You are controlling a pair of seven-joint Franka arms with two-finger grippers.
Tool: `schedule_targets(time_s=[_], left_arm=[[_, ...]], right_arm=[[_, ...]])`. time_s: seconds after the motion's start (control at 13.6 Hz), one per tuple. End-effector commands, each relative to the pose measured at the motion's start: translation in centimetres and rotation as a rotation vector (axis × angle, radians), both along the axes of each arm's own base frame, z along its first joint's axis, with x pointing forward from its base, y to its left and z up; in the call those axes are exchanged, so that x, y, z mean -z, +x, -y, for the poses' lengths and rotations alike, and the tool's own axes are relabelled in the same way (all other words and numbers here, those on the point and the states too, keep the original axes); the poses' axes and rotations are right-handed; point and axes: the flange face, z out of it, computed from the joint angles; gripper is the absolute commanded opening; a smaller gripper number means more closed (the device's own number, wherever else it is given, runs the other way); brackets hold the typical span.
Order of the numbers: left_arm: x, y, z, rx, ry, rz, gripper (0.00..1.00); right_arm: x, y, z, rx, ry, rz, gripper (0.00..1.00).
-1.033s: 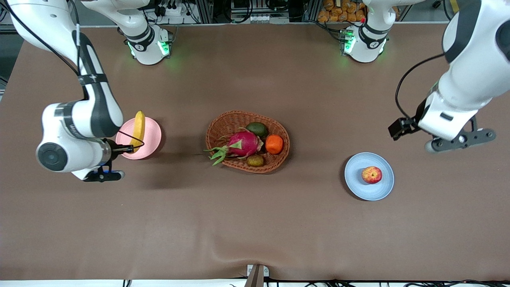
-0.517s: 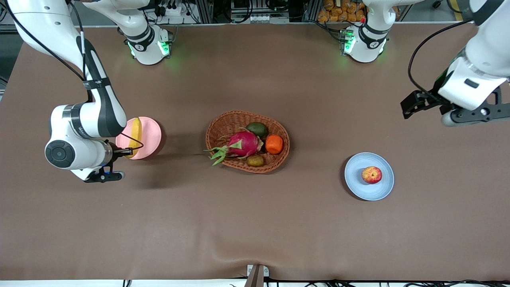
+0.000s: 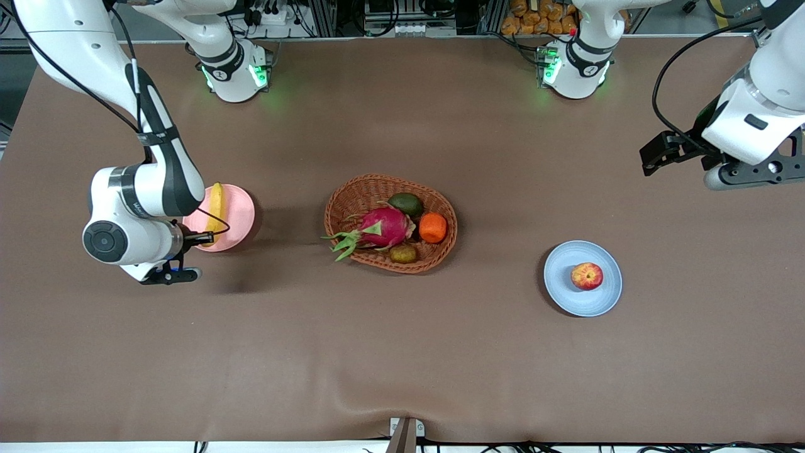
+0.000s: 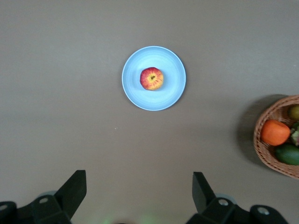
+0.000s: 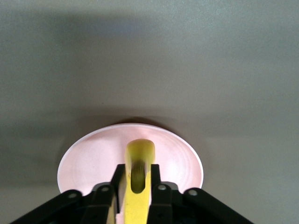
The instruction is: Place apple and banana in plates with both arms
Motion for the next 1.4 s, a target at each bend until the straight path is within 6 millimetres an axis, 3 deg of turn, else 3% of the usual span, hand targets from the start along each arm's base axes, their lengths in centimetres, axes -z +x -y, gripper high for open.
schedule_targets(time_s=[0.0, 0.15, 0.37, 0.66, 0.81, 0.89, 1.03, 1.18, 1.33], left_arm=[[-1.4, -1.5, -1.5, 0.011, -0.04, -0.026, 1.0], [-1.6, -2.0, -2.4, 0.022, -0.053, -0.035, 1.0], [-1.1, -2.5, -3.2, 0.015, -0.051, -0.047, 1.0], [-1.8, -2.9, -4.1, 0.002, -0.052, -0.036, 1.0], [-2.0, -3.1, -4.0, 0.004, -0.051, -0.03, 1.0], [-1.9, -3.1, -4.0, 0.006, -0.048, -0.028, 1.0], [-1.4, -3.4, -4.1, 0.007, -0.042, -0.006, 1.0], [-1.1, -3.4, -4.5, 0.0, -0.042, 0.01, 1.0], [-1.0, -2.9, -4.6, -0.001, -0.029, 0.016, 1.0]], right_arm=[[-2.9, 1.4, 0.1, -0.009, -0.006, 0.003, 1.0], [-7.2, 2.8, -0.9, 0.001, 0.009, -0.022, 1.0], [-17.2, 5.7, -1.2, 0.023, 0.059, 0.06, 1.0], [-27.7, 5.3, -0.3, 0.031, 0.046, 0.089, 1.0], [-32.0, 3.3, -0.7, 0.028, 0.058, 0.073, 1.0], [-36.0, 0.8, -0.9, 0.033, 0.056, 0.093, 1.0], [-40.6, -2.2, -0.1, 0.047, 0.059, 0.151, 1.0], [-41.8, -5.1, 1.5, 0.072, 0.056, 0.189, 1.0], [-41.2, -7.2, 2.4, 0.089, 0.053, 0.204, 1.0]])
